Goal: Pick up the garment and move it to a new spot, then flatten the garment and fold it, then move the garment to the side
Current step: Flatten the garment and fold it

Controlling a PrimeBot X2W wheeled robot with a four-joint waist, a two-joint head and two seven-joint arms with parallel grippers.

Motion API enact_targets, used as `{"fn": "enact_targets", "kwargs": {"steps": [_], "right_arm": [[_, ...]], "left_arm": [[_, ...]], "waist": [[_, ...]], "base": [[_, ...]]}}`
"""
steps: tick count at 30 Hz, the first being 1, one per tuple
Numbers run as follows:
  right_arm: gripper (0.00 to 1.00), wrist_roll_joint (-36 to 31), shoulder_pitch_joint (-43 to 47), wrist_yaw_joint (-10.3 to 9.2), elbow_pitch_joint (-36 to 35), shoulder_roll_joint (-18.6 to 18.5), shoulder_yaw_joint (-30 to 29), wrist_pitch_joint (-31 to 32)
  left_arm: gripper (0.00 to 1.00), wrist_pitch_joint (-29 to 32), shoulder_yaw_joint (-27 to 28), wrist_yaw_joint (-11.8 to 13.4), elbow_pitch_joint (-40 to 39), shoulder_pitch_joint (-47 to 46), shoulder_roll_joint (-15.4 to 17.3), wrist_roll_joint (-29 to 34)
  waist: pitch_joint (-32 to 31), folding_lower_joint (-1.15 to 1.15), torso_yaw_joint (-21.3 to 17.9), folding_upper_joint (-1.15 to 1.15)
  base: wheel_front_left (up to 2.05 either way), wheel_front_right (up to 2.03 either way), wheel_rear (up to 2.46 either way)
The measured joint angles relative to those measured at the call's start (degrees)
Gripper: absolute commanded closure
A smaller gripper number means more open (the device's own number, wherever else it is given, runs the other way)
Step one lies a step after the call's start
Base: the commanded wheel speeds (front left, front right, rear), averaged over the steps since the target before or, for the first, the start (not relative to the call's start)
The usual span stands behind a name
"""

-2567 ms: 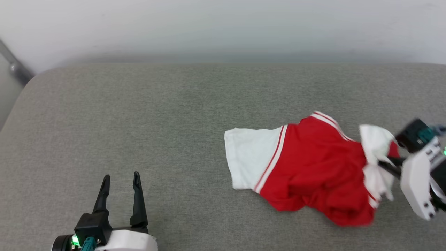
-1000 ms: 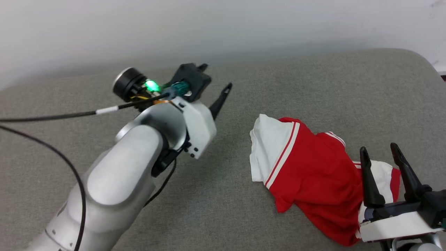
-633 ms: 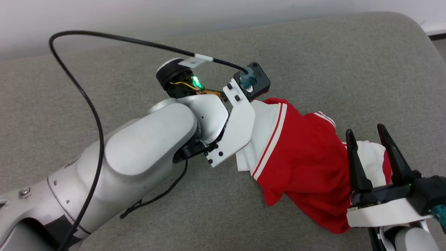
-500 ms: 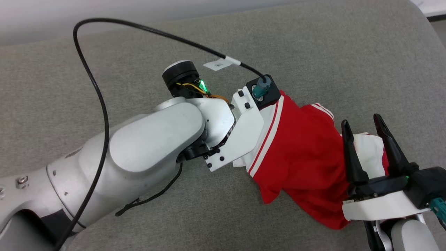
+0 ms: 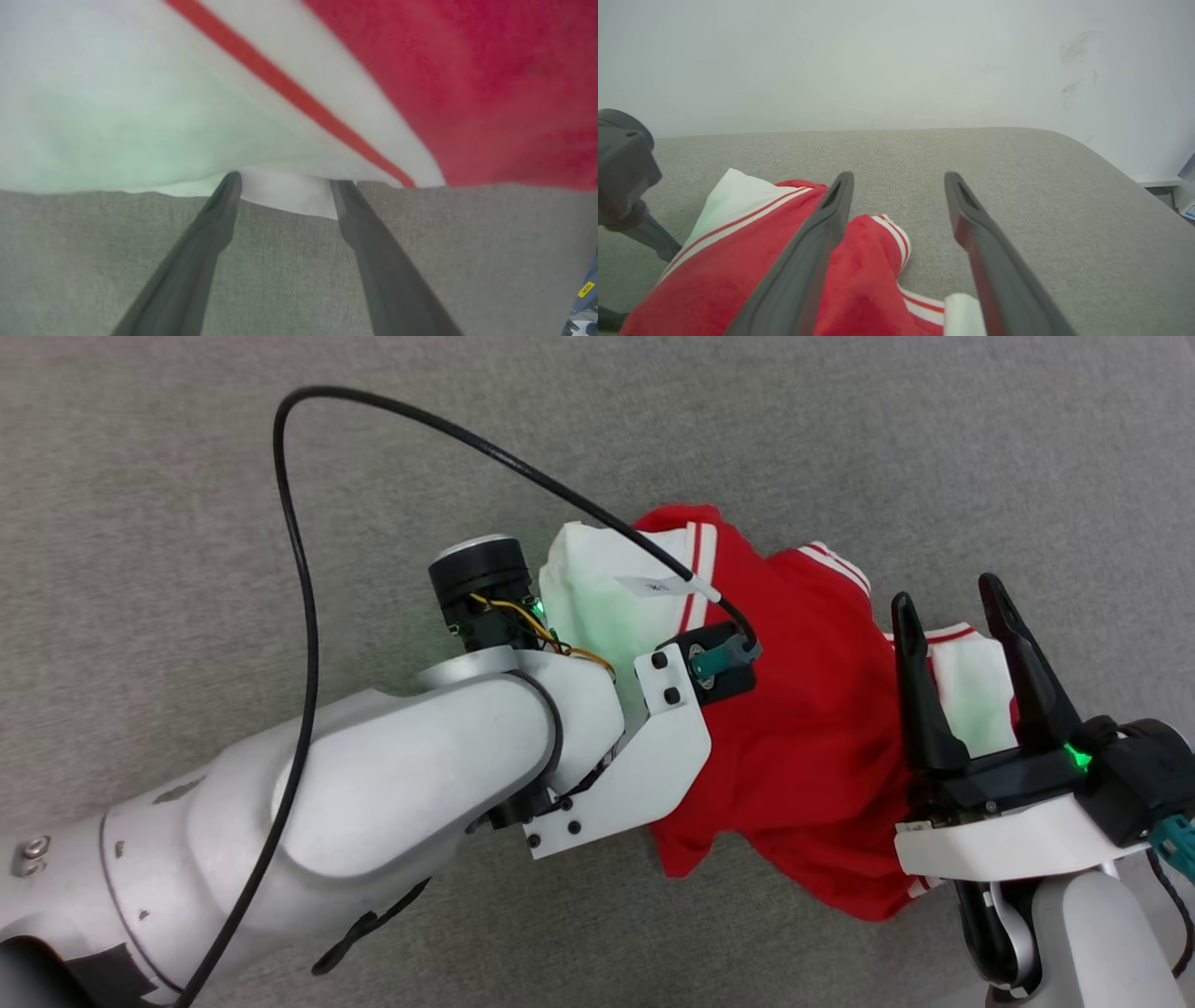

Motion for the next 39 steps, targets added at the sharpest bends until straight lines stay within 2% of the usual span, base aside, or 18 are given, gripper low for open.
{"fn": "enact_targets", "kwargs": {"steps": [3,4,5,11,15,21,28,35,39], "right_arm": [[0.0,0.44,-0.54,0.0,0.14,0.03,0.22,0.0],[0.0,0.45,-0.71,0.0,0.14,0.04,0.29,0.0],[0.0,0.46,-0.79,0.0,0.16,0.04,0.25,0.0],[0.0,0.4,-0.95,0.0,0.79,0.07,-0.22,0.0],[0.0,-0.2,-0.77,0.0,1.01,0.08,-0.68,0.0],[0.0,-1.44,2.76,0.0,1.29,0.1,-2.74,0.0],[0.0,-2.72,6.61,0.0,1.21,0.11,-4.27,-0.01],[0.0,-3.69,8.19,0.0,1.42,0.11,-5.09,0.0],[0.0,-3.89,9.16,0.0,2.0,0.11,-5.42,0.0]], "left_arm": [[0.0,2.83,0.64,0.0,-2.19,0.38,1.07,0.83],[0.92,3.86,0.85,0.02,-2.96,0.54,1.29,0.93],[1.0,4.37,0.98,0.03,-3.39,0.54,1.52,0.8],[1.0,4.49,0.4,0.02,-4.5,1.1,2.02,0.12],[1.0,0.41,-0.43,0.0,-3.68,1.16,2.37,0.9],[1.0,-7.68,-0.53,-0.01,-2.87,0.31,4.57,1.21],[1.0,-15.17,-0.48,0.0,-0.31,0.04,11.17,0.23],[1.0,-20.58,-0.51,0.0,4.56,6.29,18.17,-1.63],[1.0,-23.64,-0.52,1.96,6.37,11.5,22.03,-2.82]], "waist": [[1.39,0.0,-0.86,0.0],[1.69,0.0,-1.07,0.0],[1.92,0.0,-1.2,0.0],[0.86,0.0,-0.37,0.0],[-1.49,0.0,0.75,0.0],[-6.84,0.0,3.51,0.0],[-12.12,0.0,9.38,0.0],[-15.35,0.0,15.36,0.0],[-16.61,-0.01,17.69,0.0]], "base": [[0.0,0.0,0.0],[0.0,0.0,0.0],[0.0,0.0,0.0],[0.0,0.0,0.0],[0.0,0.0,0.0],[0.0,0.0,0.0],[0.0,0.0,0.0],[0.0,0.0,0.0],[0.0,0.0,0.0]]}}
